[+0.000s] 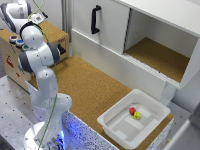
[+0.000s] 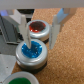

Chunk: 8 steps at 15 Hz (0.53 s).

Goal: Switch off the blue light

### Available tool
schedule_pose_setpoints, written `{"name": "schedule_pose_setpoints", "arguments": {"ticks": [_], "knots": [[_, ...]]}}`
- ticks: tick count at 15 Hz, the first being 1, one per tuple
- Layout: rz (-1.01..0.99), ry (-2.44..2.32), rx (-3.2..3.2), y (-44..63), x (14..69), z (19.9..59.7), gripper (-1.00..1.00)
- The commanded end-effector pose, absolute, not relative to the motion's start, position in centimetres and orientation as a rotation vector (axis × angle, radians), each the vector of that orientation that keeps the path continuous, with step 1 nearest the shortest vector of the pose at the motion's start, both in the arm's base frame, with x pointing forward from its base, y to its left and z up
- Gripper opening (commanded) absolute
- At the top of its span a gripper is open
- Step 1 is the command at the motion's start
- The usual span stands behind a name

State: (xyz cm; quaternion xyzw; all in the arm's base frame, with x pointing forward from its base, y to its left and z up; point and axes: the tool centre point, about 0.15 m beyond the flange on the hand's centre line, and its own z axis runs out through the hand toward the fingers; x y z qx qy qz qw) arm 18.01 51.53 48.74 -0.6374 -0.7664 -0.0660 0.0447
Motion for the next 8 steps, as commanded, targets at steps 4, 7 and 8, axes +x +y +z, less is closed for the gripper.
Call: {"name": "schedule_pose_setpoints", "arguments": {"ticks": [4, 7, 8], "knots": [[0.009, -2.435, -1.959, 54.2, 17.8, 44.6, -1.00], [0.007, -2.420, -1.943, 53.8, 17.9, 44.3, -1.00], [-0.108, -2.401, -1.952, 52.8, 17.9, 47.0, -1.00]]}}
